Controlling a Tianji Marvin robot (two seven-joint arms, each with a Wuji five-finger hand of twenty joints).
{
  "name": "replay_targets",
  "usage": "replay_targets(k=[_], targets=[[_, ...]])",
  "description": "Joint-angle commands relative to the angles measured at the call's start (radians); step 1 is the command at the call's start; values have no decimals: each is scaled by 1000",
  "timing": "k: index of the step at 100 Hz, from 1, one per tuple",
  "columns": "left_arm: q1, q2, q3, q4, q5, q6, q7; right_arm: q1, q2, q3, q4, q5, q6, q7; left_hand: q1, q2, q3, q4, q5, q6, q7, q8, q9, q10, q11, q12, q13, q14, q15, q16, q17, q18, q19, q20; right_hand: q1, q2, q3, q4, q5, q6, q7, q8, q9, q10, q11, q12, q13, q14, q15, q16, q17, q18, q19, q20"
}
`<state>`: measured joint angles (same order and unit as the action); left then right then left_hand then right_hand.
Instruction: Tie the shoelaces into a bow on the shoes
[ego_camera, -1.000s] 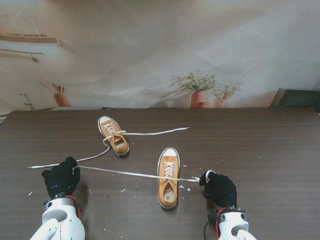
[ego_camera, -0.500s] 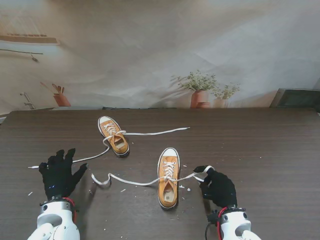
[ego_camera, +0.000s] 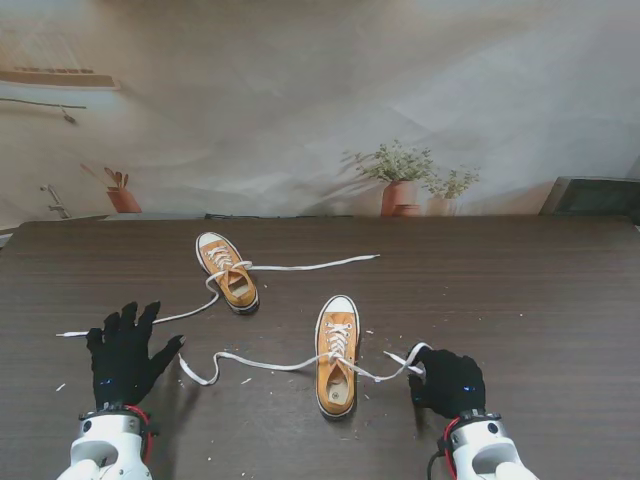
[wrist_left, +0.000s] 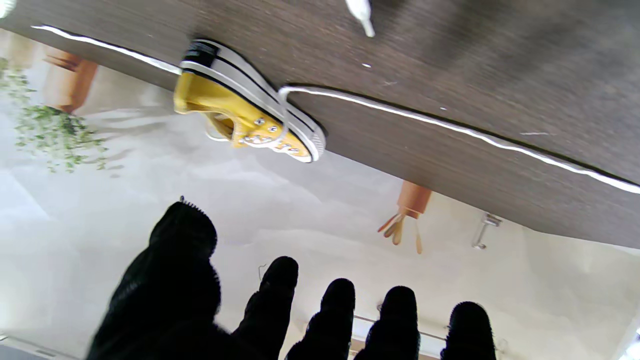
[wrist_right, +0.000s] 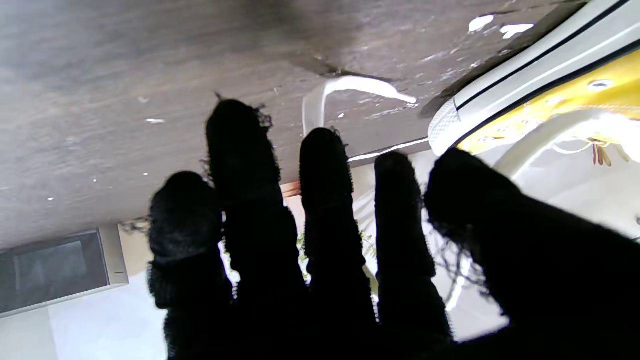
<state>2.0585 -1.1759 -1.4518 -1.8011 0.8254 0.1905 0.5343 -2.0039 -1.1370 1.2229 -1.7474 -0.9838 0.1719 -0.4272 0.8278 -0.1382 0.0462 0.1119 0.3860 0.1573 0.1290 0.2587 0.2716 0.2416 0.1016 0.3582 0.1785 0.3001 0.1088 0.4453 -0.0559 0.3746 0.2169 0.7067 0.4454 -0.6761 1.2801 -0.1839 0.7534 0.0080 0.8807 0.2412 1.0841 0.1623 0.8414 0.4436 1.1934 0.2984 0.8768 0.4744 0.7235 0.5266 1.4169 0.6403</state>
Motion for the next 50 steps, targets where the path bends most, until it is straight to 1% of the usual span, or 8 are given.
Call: replay_targets(k=[1,8,13,23,27,36,43,50], targets=[[21,2,4,-26,3,-15,-13,-16,16,7,-22,21,-7,19,-19,38,-17,-20,23,24,8,-6,15,6,-27,-8,13,6,-16,0,9,-42,-16,24,-20,-41,-41,-63,84,-58,158,14,21,11,28,25,46,14,38,22,33,27,46,19],[35,1,6,-39,-1,-37,-9,-32,24,21,-56,9,-1,79,-15,39,-16,-21,60,28,23,2,54,18,-25,0,29,13,-13,5,20,-33,-14,26,-46,-19,-69,-62,189,-105,268,162,31,4,34,43,57,7,59,26,51,23,66,24],[48,3,6,-52,-3,-52,-15,-42,29,34,-83,12,-3,132,-15,42,-15,-21,71,29,27,5,62,19,-28,4,35,15,-13,7,23,-30,-13,28,-82,26,-76,-39,302,-78,278,299,31,5,30,55,57,4,64,24,54,22,71,22],[77,11,-1,-81,2,-84,-57,-67,40,70,-145,31,-6,270,-12,48,-16,-22,118,29,45,16,87,27,-27,10,42,19,-15,9,27,-26,-14,28,-147,134,-124,97,502,-33,244,607,21,-6,23,66,47,-15,56,25,46,7,65,18],[86,17,-9,-88,12,-111,-84,-78,44,89,-174,76,-10,336,-8,50,-15,-23,140,26,53,21,111,27,-23,13,56,20,-12,10,32,-20,-15,27,-157,143,-142,98,549,-33,272,641,19,-8,23,69,43,-20,53,25,42,-2,61,16],[86,35,-35,-71,49,-229,-134,-91,42,123,-220,270,8,441,7,50,-16,-26,183,6,73,42,160,15,-23,20,94,5,-10,8,49,-17,-23,17,-158,154,-178,92,580,2,336,704,29,7,20,75,38,1,52,31,23,12,51,19],[62,43,-39,-21,68,-334,-130,-102,44,158,-252,423,32,525,17,39,-11,-25,205,-8,84,49,190,3,-15,24,124,-3,-2,11,62,-18,-24,12,-173,181,-204,83,584,25,339,706,55,25,16,78,57,23,62,36,35,33,61,28],[42,51,-34,14,85,-392,-134,-114,45,192,-264,549,38,575,19,35,-8,-27,220,-21,95,54,213,-6,-11,27,147,-5,1,12,76,-12,-25,5,-186,203,-213,76,574,34,292,690,84,39,19,83,90,36,80,40,69,52,83,41]])
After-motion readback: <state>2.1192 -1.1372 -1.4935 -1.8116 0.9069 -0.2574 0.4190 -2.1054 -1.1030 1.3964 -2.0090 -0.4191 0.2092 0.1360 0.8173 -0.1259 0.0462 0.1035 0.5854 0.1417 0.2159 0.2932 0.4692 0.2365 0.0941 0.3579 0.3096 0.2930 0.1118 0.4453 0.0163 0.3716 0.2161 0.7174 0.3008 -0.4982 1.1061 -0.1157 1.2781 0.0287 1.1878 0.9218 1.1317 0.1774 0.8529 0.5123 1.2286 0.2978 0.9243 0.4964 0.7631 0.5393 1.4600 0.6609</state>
